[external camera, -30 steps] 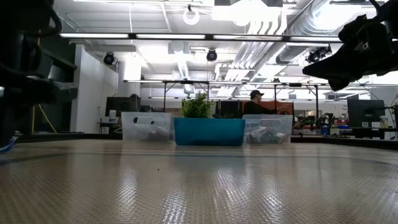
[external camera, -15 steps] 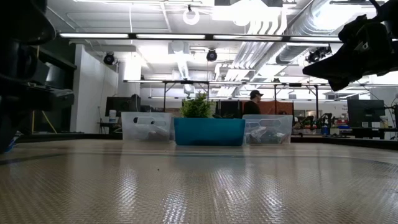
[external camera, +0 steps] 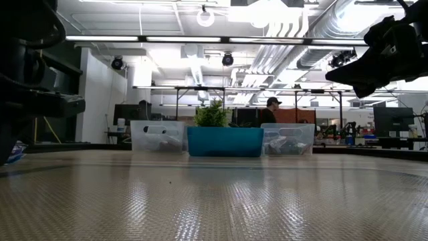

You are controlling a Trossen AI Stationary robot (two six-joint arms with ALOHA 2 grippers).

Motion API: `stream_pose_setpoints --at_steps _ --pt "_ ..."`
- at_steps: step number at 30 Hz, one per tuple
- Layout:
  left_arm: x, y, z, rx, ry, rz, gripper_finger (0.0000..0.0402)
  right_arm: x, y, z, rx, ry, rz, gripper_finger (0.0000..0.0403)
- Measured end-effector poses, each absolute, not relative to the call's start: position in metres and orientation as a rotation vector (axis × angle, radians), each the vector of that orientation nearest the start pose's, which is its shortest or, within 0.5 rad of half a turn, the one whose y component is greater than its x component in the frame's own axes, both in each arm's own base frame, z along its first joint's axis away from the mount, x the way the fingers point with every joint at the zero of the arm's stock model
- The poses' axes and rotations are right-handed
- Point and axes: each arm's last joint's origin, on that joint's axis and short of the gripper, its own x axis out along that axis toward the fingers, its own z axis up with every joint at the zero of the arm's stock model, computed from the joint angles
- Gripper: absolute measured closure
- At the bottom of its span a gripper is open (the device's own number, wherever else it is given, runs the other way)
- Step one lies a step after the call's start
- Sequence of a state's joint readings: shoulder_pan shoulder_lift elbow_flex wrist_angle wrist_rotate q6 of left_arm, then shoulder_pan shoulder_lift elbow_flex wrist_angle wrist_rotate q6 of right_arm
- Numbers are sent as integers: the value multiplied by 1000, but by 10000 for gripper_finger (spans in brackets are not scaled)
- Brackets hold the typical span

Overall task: Pick and place Granola Bars by type
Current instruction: Put the blue granola bar into the blue bin

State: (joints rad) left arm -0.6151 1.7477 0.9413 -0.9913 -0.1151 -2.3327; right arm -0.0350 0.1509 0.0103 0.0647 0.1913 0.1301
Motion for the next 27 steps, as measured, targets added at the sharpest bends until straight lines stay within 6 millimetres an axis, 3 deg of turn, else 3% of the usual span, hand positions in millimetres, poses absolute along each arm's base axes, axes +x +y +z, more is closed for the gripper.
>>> stream_pose_setpoints --at_steps 19,27 --pt "217 -145 163 -1140 929 1343 315 106 -9 161 123 62 -231 402" --pt "215 -136 194 -1158 686 1183 315 106 -9 161 124 62 -231 402"
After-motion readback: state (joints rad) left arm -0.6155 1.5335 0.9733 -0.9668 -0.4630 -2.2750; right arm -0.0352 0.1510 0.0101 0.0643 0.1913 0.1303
